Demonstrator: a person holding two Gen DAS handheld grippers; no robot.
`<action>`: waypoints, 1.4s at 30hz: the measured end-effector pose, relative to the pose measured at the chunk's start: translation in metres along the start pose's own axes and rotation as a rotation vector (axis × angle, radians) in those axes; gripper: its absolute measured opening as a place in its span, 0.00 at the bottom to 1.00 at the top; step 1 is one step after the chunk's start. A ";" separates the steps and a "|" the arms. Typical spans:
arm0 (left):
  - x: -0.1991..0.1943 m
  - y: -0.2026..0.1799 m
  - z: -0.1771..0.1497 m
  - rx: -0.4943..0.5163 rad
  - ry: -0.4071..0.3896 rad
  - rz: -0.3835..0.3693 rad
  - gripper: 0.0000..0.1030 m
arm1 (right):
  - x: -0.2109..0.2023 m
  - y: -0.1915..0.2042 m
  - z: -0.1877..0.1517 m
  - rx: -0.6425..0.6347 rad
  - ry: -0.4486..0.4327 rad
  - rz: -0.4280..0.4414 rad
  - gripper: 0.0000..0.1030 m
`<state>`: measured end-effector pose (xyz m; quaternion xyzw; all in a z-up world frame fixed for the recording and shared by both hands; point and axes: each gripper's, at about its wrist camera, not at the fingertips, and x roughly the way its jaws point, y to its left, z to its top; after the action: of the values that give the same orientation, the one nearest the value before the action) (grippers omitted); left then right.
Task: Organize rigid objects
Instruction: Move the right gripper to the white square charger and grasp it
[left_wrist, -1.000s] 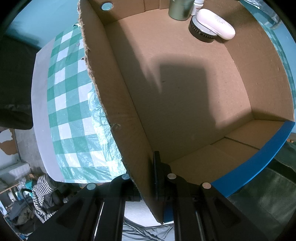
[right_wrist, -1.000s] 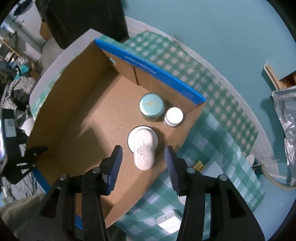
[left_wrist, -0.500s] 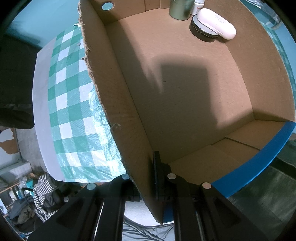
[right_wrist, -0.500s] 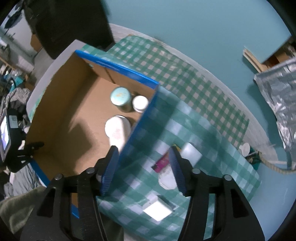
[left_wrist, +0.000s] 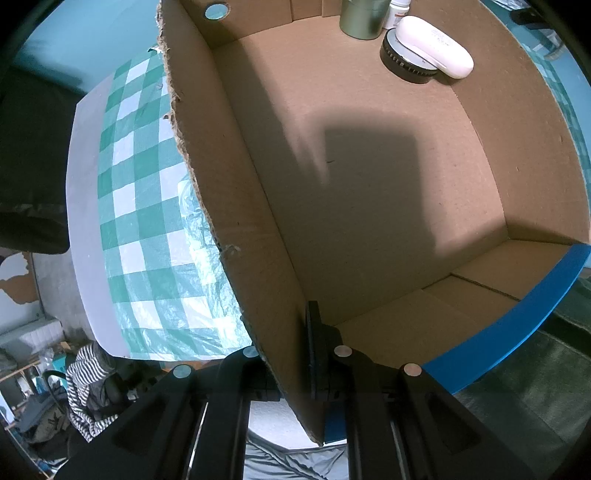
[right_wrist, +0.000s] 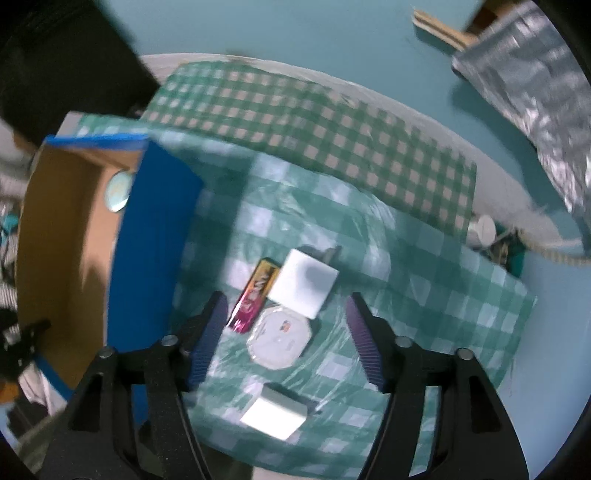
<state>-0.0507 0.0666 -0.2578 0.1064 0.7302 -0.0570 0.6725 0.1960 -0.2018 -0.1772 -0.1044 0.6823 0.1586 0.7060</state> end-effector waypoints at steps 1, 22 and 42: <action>-0.001 0.000 0.000 0.000 -0.001 0.001 0.08 | 0.005 -0.005 0.003 0.023 0.007 -0.001 0.68; 0.002 0.004 -0.004 -0.017 0.004 -0.003 0.08 | 0.081 -0.039 0.018 0.288 0.093 0.023 0.68; 0.003 0.003 -0.002 -0.017 0.008 -0.003 0.08 | 0.091 -0.055 -0.002 0.216 0.109 -0.008 0.49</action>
<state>-0.0522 0.0707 -0.2605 0.1001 0.7336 -0.0513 0.6702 0.2157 -0.2463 -0.2720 -0.0390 0.7322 0.0753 0.6757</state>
